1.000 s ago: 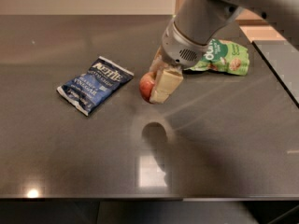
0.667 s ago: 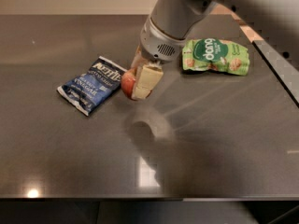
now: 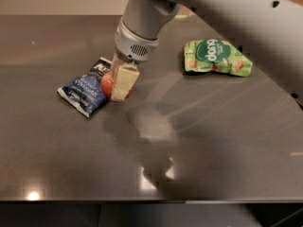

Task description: Move apple near blue chip bag

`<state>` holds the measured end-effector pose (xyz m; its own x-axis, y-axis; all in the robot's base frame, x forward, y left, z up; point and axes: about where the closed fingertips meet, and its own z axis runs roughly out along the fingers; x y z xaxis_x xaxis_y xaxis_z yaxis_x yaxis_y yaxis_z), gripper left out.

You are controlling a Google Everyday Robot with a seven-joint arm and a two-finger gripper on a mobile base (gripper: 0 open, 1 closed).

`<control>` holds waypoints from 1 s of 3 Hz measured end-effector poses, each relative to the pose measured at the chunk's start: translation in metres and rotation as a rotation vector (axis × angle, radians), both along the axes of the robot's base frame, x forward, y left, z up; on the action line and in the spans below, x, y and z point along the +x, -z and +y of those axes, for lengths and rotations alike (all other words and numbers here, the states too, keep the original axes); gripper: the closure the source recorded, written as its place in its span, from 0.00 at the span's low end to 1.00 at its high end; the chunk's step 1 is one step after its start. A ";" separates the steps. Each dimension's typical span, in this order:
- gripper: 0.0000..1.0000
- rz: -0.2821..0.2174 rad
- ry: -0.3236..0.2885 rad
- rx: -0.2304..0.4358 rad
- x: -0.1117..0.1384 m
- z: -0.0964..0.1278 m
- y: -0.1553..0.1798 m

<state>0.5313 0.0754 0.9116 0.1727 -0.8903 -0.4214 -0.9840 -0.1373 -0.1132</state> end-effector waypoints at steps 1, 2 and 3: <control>0.82 -0.003 -0.017 -0.017 0.004 0.010 0.008; 0.61 -0.006 -0.017 -0.033 0.006 0.011 0.015; 0.38 -0.005 -0.009 -0.049 0.007 0.006 0.023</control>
Offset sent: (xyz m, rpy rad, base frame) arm 0.0106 0.0086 -0.0245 -0.0555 -0.0074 0.0137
